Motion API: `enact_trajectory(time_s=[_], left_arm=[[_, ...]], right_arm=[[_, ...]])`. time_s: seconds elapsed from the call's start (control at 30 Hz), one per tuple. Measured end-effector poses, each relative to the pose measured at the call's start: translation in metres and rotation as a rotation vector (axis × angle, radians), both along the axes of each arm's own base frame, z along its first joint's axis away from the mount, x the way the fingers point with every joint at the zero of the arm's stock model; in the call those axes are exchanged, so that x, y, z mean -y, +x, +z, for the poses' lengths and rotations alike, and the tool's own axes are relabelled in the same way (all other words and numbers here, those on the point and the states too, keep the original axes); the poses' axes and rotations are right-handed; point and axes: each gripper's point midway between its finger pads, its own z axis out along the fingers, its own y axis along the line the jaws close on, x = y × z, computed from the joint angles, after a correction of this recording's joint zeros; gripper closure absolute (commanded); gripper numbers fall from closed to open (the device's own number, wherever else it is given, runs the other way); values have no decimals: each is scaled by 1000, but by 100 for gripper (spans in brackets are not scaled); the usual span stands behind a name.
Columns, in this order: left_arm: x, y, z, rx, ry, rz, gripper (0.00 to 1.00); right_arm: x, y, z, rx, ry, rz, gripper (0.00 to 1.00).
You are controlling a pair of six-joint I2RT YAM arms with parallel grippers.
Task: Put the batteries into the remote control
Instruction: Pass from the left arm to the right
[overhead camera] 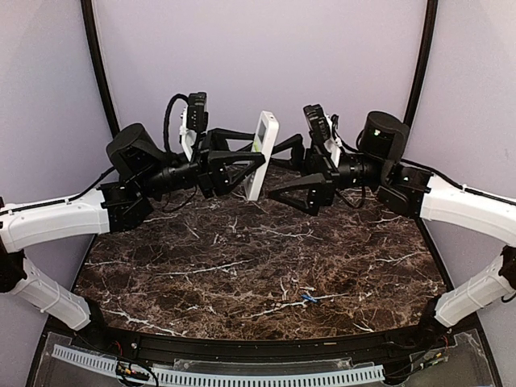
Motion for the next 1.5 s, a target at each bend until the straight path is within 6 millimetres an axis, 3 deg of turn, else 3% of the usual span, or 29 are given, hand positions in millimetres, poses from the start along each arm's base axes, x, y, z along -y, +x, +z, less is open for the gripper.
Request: enact_trajectory(time_s=[0.2,0.37,0.63,0.73,0.8,0.83,0.87,0.97,1.13,1.27,1.47,1.5], left_arm=[[5,-15,3,33,-19,-61,100],[6,-17,3,42,-26,-74,100],[7,-19,5,49,-41,-82,100],[7,-19,6,52,-45,-82,98],[7,-18,6,50,-44,-80,59],[7,-18,5,47,-43,-75,32],[7,-16,4,44,-42,-69,17],[8,-7,1,23,-37,-12,7],[4,22,-13,-23,15,156,7],[0,43,-20,-63,55,279,12],[-3,59,-32,-111,100,360,45],[-3,60,-34,-121,104,365,55]], right_arm=[[-21,3,-7,0,-1,45,22],[-27,2,-12,-5,-3,71,30],[-28,-2,-3,14,33,83,76],[-28,-2,-3,16,34,83,82],[-28,-2,-3,18,30,77,87],[-27,-1,-4,14,24,66,89],[-27,0,-4,10,17,53,90],[-23,9,-5,-2,-14,-45,93],[-21,42,-6,1,-86,-362,96],[-23,58,-20,14,-173,-566,97],[-24,71,-41,46,-258,-719,98],[-22,74,-42,52,-266,-741,98]])
